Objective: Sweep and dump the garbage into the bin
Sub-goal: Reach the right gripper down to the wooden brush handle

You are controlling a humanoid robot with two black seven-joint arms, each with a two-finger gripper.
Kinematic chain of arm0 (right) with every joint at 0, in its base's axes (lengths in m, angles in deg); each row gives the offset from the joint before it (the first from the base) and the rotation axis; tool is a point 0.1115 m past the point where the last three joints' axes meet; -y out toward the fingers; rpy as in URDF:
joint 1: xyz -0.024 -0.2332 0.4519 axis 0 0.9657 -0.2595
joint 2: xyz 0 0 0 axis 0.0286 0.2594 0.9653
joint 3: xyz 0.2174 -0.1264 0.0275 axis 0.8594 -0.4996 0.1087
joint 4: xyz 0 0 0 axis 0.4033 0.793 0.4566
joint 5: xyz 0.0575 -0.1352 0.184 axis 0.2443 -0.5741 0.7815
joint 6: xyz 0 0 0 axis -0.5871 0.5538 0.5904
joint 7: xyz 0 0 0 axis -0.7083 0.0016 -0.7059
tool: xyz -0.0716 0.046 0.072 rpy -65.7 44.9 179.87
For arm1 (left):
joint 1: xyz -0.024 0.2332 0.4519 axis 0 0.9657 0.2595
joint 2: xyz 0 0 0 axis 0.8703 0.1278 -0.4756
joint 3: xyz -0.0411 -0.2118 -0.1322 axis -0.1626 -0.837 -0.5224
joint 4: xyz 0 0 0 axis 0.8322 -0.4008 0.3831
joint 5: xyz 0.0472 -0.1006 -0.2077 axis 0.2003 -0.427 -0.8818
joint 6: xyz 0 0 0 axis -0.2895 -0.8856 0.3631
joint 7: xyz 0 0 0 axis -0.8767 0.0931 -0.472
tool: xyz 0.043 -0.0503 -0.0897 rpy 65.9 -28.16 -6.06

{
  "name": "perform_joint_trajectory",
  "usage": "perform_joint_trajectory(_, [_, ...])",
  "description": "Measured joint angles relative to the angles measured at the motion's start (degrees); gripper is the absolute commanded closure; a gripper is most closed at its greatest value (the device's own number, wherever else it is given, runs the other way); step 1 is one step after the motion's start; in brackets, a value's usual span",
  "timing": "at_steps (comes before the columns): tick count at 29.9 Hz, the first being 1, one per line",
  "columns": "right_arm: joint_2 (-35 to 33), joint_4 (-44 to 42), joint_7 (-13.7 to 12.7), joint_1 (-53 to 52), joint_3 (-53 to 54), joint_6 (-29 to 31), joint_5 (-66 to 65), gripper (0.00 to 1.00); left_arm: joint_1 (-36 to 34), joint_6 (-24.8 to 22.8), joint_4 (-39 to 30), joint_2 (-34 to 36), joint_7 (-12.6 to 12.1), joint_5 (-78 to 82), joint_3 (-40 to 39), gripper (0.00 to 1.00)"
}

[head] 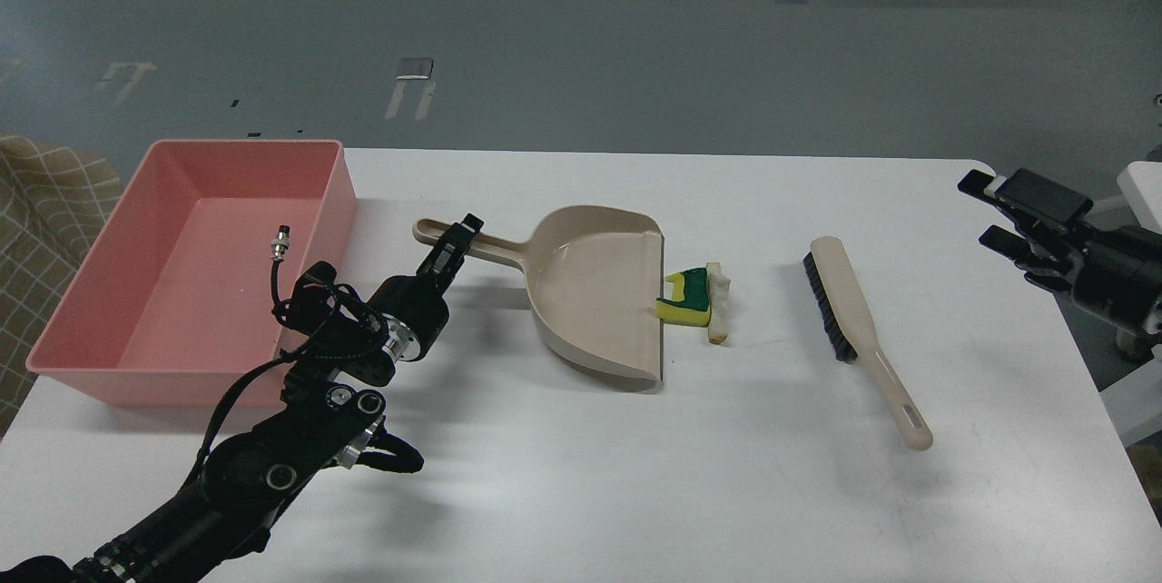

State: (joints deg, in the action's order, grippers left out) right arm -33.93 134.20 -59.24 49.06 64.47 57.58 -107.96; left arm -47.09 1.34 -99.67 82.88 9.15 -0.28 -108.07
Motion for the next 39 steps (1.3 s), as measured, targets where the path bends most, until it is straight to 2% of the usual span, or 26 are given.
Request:
perform_joint_trajectory(9, [-1.65, 3.02, -0.50, 1.55, -4.72, -0.08, -14.35, 0.01, 0.10, 0.00, 0.01, -0.11, 0.12, 0.00, 0.01, 1.00])
perform_joint_trajectory(18, [2.96, 2.36, -3.53, 2.58, -5.14, -0.76, -16.62, 0.08, 0.09, 0.00, -0.04, -0.12, 0.13, -0.08, 0.01, 1.00])
perform_joint_trajectory(22, [5.57, 2.24, -5.53, 2.88, -5.32, -0.94, -16.63, 0.26, 0.03, 0.00, -0.27, -0.12, 0.13, -0.08, 0.01, 1.00])
perform_joint_trajectory(29, [7.15, 2.30, -7.17, 4.12, -5.35, -1.03, -16.70, 0.32, 0.00, 0.00, -0.43, -0.12, 0.13, -0.08, 0.01, 1.00])
perform_joint_trajectory(39, [7.60, 2.92, -8.05, 4.55, -5.41, -1.04, -16.63, 0.31, 0.00, 0.00, -0.52, -0.62, 0.12, -0.08, 0.00, 1.00])
